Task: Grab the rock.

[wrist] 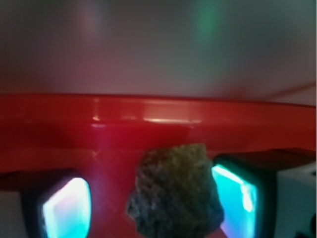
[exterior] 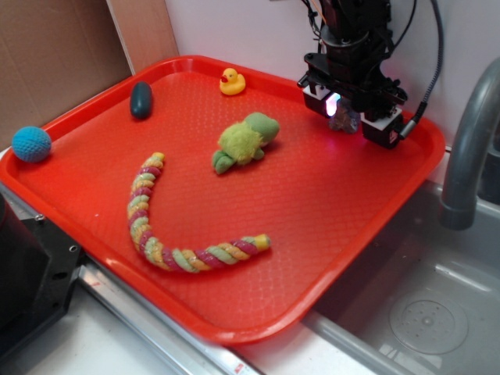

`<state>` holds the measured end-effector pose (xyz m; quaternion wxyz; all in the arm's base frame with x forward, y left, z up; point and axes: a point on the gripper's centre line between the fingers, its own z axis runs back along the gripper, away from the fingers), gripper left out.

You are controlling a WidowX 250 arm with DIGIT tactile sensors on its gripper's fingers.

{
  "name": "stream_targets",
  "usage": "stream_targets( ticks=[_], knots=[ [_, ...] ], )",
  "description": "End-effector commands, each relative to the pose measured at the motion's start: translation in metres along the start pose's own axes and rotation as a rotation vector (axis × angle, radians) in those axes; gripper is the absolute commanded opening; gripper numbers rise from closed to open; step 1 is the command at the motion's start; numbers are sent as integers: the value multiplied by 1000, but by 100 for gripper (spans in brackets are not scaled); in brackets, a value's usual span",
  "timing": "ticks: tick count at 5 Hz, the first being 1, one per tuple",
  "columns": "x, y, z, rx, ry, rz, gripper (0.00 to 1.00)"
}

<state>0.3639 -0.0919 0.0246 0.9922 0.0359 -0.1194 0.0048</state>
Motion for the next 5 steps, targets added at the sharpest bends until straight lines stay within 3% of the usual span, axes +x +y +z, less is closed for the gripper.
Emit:
stream_targets(
  ticks=[1,2,3,4,5],
  knots=[
    [6,5,16,-30,-10,-1,0],
    [7,0,18,-45,18,-4,0],
    [4,-5,62,-14,89,94,0],
    [-23,-28,123,-63,107,166,0],
    [-69,-26,183,-214,-23,127,0]
  ],
)
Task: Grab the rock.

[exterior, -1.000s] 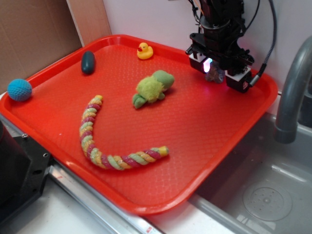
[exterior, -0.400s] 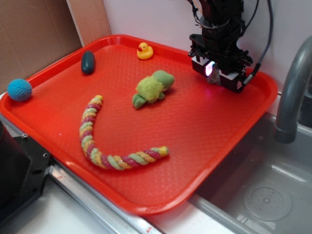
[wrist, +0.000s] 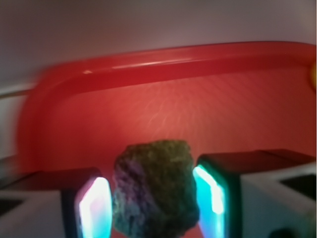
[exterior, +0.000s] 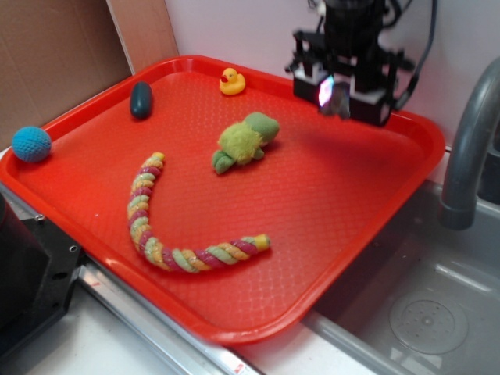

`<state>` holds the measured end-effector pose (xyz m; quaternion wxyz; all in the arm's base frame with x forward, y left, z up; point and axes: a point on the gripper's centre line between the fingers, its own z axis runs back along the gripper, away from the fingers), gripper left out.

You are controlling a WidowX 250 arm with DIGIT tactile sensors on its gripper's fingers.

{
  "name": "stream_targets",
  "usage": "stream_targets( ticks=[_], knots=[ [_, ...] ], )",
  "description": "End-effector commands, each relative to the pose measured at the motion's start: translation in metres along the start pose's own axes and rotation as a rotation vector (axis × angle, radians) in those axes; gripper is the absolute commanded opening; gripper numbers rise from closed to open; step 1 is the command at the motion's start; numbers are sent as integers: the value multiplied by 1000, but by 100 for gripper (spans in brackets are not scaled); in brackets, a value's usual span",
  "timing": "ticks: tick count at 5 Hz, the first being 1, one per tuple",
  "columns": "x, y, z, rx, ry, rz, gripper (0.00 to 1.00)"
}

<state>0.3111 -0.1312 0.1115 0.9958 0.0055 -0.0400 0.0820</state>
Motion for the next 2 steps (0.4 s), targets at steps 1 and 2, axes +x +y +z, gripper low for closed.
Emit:
stream_targets(
  ticks=[1,2],
  knots=[
    [-78,38,120,-290,-293,-51,0],
    [-77,42,174,-186,-285,-43,0]
  ],
)
